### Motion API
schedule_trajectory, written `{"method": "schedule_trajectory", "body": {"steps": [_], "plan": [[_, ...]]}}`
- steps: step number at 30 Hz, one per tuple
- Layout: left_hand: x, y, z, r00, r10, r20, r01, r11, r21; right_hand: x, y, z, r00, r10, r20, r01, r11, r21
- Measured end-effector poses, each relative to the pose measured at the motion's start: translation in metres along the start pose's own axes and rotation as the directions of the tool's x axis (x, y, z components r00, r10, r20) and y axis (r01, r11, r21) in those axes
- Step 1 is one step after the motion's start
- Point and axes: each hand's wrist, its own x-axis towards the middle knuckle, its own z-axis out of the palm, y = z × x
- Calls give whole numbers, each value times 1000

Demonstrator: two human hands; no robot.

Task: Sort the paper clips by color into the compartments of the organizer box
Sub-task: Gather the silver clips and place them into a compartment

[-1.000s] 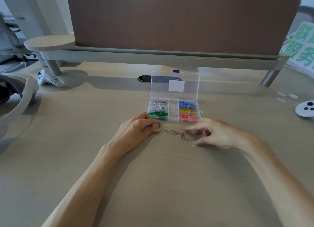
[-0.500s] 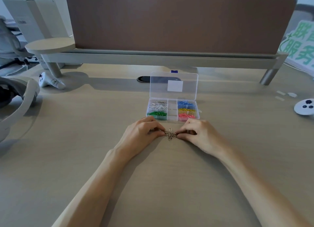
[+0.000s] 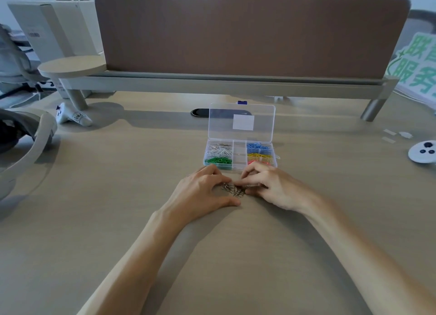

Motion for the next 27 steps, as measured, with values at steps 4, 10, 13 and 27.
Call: {"method": "schedule_trajectory", "body": {"steps": [4, 10, 13, 27], "plan": [[-1, 4, 3, 998, 20, -59, -18, 999, 26, -1, 0, -5, 998, -22, -55, 21, 999, -31], [1, 9, 5, 995, -13, -100, 17, 999, 37, -3, -5, -7, 996, -60, -66, 53, 993, -103], [3, 11, 5, 997, -16, -78, 18, 999, 30, -1, -8, -10, 998, -61, -31, 56, 991, -125], [12, 11, 3, 995, -82, 56, 87, 991, -102, 8, -15, -6, 999, 36, 24, -35, 999, -28]]}}
